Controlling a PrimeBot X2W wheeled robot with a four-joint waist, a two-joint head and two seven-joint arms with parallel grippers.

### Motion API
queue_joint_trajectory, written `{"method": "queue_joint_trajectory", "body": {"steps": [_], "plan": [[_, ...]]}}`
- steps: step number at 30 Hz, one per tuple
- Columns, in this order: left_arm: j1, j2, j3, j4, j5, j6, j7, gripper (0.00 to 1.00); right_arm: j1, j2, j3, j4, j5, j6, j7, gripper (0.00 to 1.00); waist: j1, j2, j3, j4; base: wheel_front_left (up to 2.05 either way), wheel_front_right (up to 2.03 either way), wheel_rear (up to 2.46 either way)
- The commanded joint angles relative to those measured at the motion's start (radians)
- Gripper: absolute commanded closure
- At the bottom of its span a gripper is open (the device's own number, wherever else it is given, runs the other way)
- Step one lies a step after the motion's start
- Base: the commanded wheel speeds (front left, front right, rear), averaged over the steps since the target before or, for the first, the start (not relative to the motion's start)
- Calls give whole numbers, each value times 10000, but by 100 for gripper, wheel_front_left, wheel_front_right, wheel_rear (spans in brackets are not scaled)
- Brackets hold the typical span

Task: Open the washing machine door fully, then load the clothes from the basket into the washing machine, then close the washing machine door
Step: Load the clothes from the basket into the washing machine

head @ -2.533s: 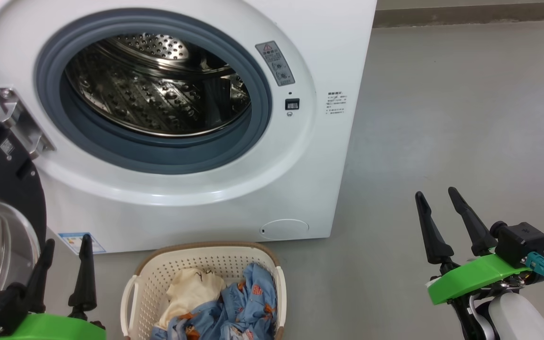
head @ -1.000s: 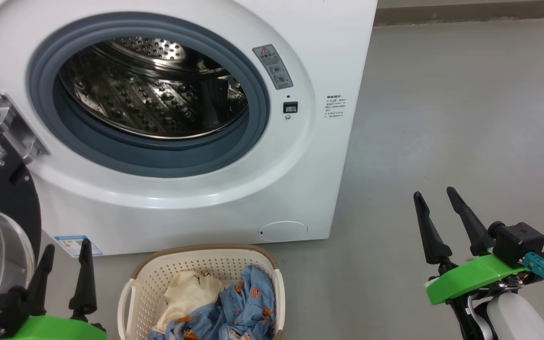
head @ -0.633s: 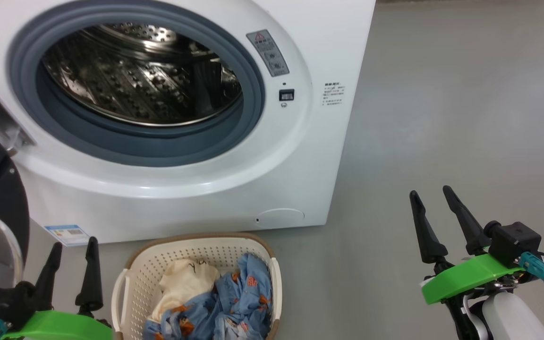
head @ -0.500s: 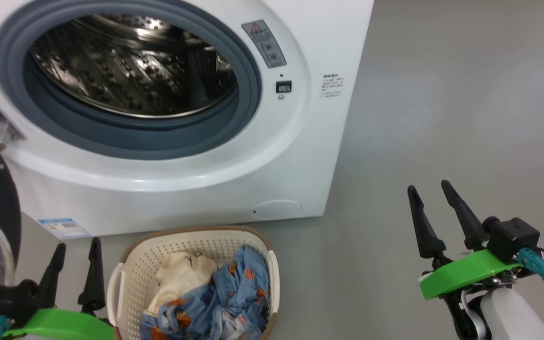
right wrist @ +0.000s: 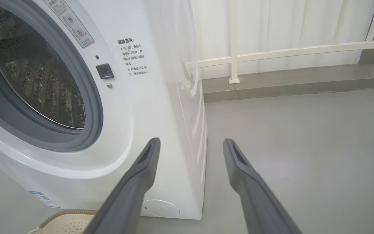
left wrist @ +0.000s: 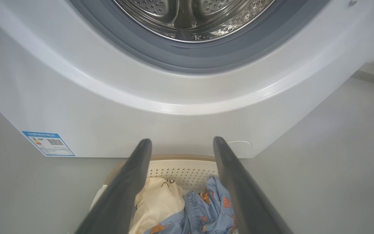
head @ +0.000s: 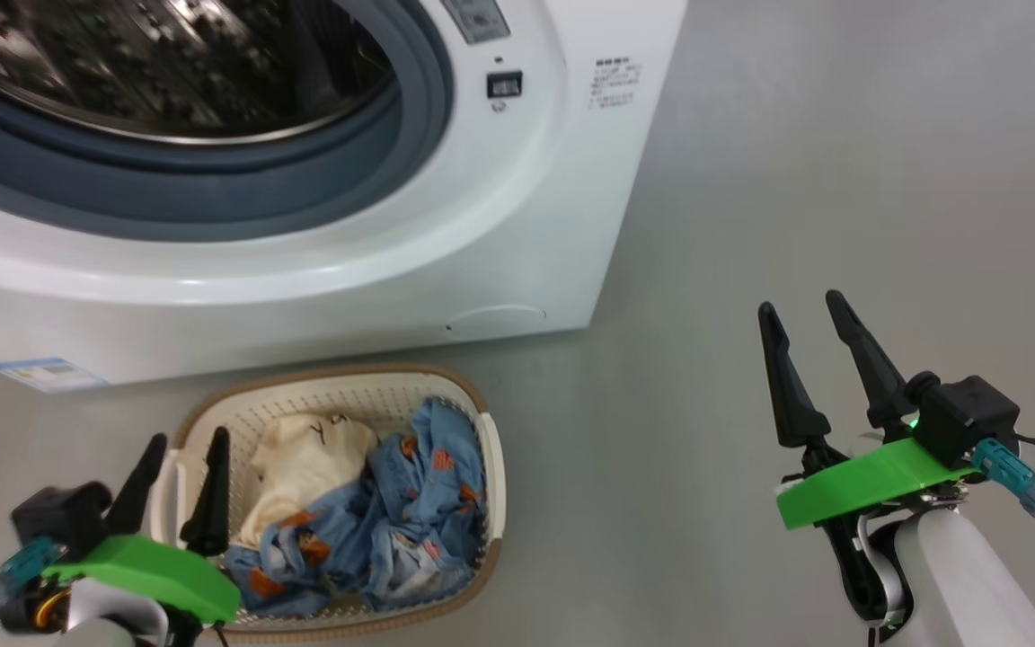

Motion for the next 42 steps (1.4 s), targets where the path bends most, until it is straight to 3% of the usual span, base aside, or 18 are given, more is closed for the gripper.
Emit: {"method": "queue_joint_trajectory", "body": {"steps": [1, 12, 22, 34, 42], "plan": [[-506, 413, -27, 130, -109, -36, 2, 0, -274, 88, 158, -348, -169, 75, -94, 0, -1, -1, 745, -334, 0, 0, 0], [-1562, 1132, -2362, 912, -1154, -46, -73, 0, -770, 248, 208, -714, -289, 75, -94, 0, -1, -1, 2167, -755, 0, 0, 0], [-2804, 1843, -5176, 1558, -2098, -47, 178, 0, -1200, 254, 518, -1068, 145, 75, -94, 0, -1, -1, 3339, -1278, 0, 0, 0], [-4363, 2059, -7851, 2299, -3139, -47, 455, 0, -1480, 255, 745, -1403, 282, 75, -94, 0, -1, -1, 4503, -1866, 0, 0, 0], [-5280, 2280, -8930, 2887, -3812, -47, 426, 0, -1637, 255, 817, -1691, 346, 75, -94, 0, -1, -1, 5276, -2248, 0, 0, 0]]}}
